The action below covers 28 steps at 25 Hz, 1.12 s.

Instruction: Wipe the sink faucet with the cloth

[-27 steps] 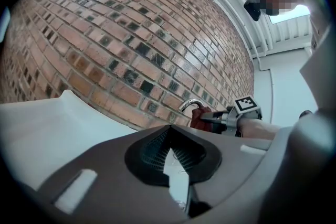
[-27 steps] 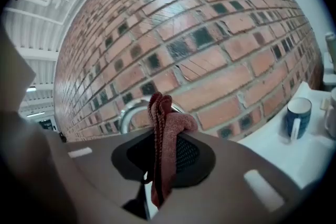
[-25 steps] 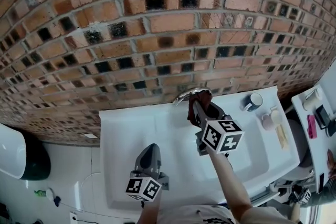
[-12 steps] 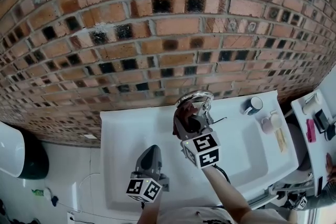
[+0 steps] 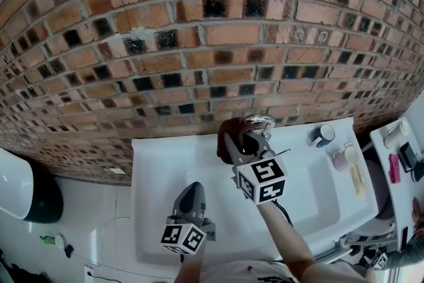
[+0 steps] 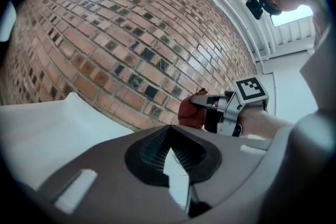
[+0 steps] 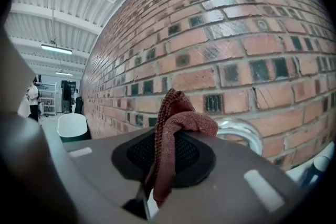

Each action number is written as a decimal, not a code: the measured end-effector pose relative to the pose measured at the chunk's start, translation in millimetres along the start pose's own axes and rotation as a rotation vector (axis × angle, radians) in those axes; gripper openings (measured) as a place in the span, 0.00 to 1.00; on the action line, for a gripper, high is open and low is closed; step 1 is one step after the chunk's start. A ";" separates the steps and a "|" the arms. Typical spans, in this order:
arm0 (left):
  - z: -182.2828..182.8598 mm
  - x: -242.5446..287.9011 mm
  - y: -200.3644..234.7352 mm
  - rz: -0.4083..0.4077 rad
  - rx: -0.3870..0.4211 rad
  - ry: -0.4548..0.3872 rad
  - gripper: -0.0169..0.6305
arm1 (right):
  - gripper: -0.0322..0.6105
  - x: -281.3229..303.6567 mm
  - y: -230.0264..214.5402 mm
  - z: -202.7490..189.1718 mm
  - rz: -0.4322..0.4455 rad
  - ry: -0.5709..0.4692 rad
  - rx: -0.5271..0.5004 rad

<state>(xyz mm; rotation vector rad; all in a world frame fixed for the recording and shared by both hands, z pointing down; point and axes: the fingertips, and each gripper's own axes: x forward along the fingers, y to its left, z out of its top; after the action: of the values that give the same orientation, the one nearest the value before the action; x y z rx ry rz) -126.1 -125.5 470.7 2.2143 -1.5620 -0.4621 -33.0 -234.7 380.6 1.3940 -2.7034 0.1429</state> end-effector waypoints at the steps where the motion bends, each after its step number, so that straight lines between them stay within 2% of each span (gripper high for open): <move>1: 0.1 -0.5 0.1 0.001 0.002 0.000 0.04 | 0.12 -4.9 -8.4 9.2 -0.022 -0.026 0.005; 5: -2.4 -0.7 -0.2 -0.002 0.003 0.009 0.04 | 0.12 -24.5 -59.3 30.4 -0.152 -0.084 0.015; 9: -4.9 0.0 -2.0 -0.008 -0.004 0.018 0.04 | 0.12 -44.2 -106.0 29.1 -0.269 -0.098 0.059; 12: -6.4 1.1 -0.4 -0.003 -0.003 0.023 0.04 | 0.12 -57.7 -138.5 10.0 -0.371 -0.053 0.084; 14: -8.1 2.1 2.7 0.005 -0.003 0.029 0.04 | 0.12 -60.5 -156.0 -15.9 -0.425 0.034 0.072; 18: -14.9 5.3 5.1 0.011 0.000 0.050 0.04 | 0.10 -46.7 -155.2 -87.1 -0.423 0.307 -0.059; 20: -18.7 7.9 1.1 0.003 -0.001 0.063 0.04 | 0.10 -39.9 -146.7 -115.2 -0.415 0.407 -0.128; 24: -24.1 11.1 2.0 0.002 0.000 0.080 0.04 | 0.09 -37.2 -129.8 -127.5 -0.410 0.445 -0.231; 28: -25.3 11.9 5.1 0.010 -0.004 0.081 0.04 | 0.09 -35.0 -114.5 -137.7 -0.377 0.441 -0.264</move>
<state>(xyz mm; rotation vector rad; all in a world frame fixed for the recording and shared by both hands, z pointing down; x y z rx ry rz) -114.2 -135.1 494.7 2.1932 -1.5276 -0.3679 86.5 -255.0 517.0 1.5405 -1.9927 0.0523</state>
